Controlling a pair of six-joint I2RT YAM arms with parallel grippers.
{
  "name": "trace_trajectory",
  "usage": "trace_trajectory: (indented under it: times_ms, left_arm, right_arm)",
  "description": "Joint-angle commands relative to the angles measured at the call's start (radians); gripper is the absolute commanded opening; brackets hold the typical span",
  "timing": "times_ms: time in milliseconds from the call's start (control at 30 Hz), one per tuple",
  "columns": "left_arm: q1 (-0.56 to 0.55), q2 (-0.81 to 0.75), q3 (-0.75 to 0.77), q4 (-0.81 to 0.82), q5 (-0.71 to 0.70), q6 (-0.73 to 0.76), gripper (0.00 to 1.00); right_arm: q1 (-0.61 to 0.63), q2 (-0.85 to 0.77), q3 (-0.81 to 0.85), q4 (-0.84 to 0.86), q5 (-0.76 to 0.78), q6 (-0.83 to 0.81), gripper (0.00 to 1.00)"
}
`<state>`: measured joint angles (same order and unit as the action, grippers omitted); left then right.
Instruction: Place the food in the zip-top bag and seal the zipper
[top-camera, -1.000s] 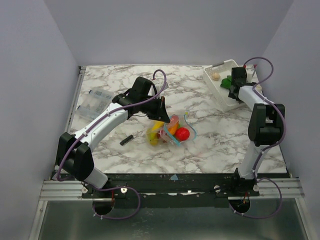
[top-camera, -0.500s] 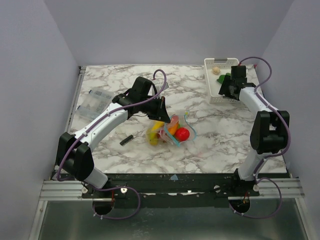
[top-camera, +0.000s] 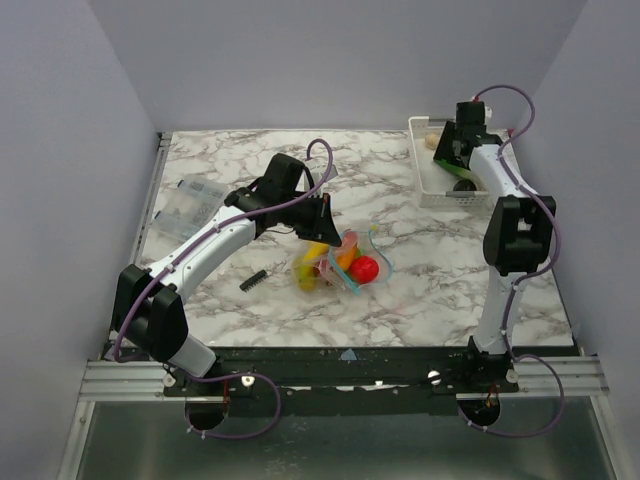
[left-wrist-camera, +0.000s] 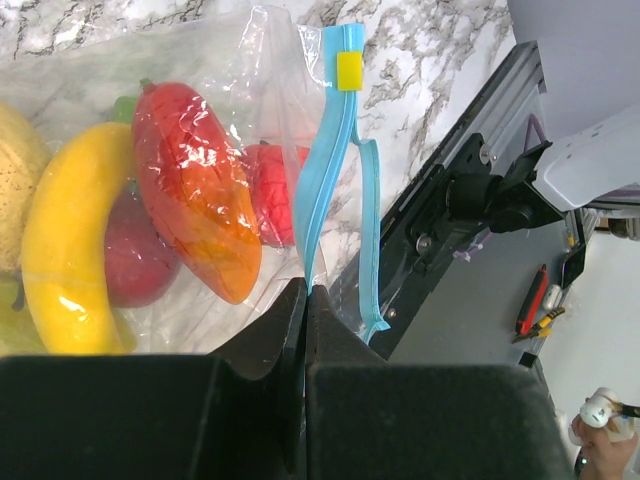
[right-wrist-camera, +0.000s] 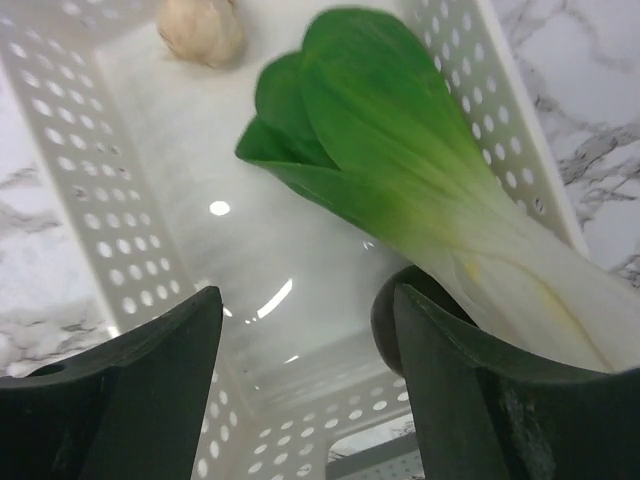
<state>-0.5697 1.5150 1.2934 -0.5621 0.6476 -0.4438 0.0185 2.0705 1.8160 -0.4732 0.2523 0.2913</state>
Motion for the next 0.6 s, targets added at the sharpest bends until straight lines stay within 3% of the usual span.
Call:
trace_trajectory:
  times_ms: [0, 300, 567]
  left_arm:
    - [0.007, 0.006, -0.007, 0.016, 0.028, 0.001, 0.00]
    - [0.006, 0.009, -0.016, 0.029, 0.048, -0.011, 0.00]
    - [0.007, 0.001, -0.019, 0.036, 0.059, -0.018, 0.00]
  right_arm:
    - [-0.002, 0.099, 0.027, -0.147, 0.081, 0.031, 0.72]
    - [-0.005, -0.029, -0.254, -0.119, 0.287, 0.075, 0.79]
    - [-0.005, -0.200, -0.399, -0.103, 0.249, 0.018, 0.80]
